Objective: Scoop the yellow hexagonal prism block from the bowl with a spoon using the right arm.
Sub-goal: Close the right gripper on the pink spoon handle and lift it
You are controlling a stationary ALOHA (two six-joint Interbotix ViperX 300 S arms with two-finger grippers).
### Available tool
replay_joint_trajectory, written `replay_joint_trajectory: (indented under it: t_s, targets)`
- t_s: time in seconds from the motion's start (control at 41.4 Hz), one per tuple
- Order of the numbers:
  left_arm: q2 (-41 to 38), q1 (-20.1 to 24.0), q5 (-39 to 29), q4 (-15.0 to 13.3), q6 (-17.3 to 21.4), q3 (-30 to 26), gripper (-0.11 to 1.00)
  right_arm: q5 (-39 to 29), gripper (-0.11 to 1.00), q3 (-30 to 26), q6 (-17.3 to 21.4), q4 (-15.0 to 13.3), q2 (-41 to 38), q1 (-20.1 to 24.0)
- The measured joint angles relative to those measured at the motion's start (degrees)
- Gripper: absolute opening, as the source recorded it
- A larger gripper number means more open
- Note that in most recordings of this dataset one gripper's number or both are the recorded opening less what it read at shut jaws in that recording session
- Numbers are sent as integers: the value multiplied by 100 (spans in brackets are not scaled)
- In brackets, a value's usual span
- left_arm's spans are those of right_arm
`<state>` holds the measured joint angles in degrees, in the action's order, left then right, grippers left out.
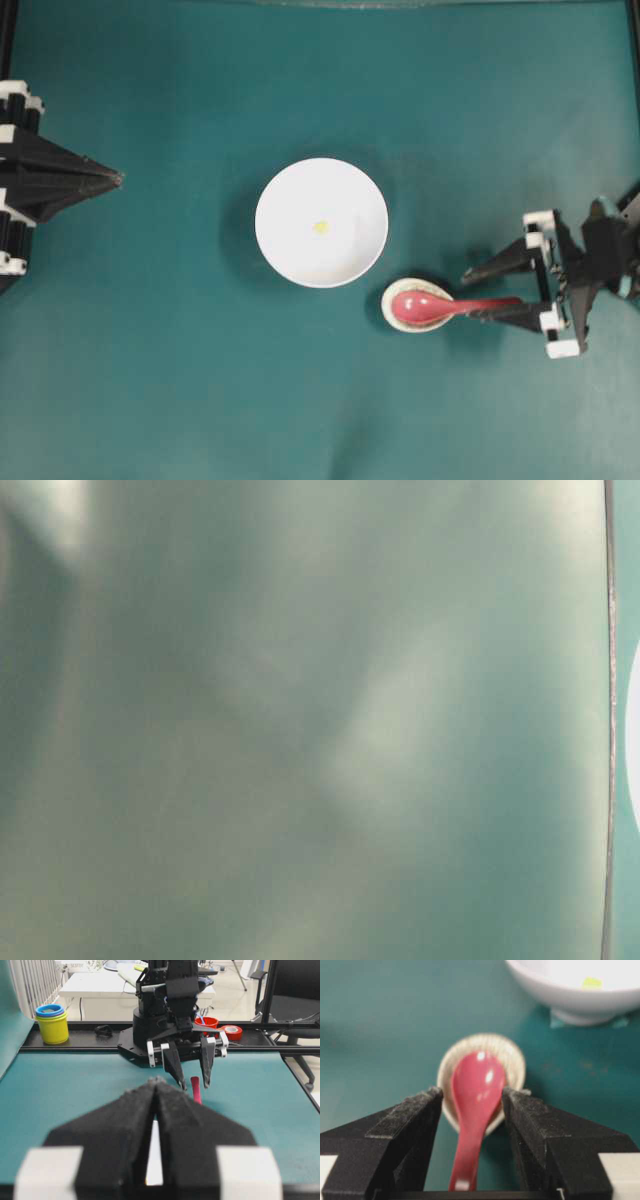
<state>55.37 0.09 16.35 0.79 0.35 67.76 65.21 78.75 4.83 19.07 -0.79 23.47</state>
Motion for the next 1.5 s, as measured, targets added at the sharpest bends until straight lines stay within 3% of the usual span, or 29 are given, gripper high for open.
replay_joint_trajectory:
  t_s: [0.386, 0.604, 0.99, 1.232, 1.497]
  targets:
    - [0, 0, 0, 0, -9, 0, 0, -88, 57, -62, 105, 325, -457, 290]
    - [0, 0, 0, -9, -18, 0, 0, -272, 55, -79, 105, 369, -475, 299]
    - [0, 0, 0, 0, -18, 0, 0, -281, 43, -105, 105, 369, -475, 299]
    - [9, 0, 0, 0, -18, 0, 0, -290, 25, -141, 114, 378, -483, 308]
    - [0, 0, 0, 0, -18, 0, 0, -290, 24, -185, 105, 378, -378, 308]
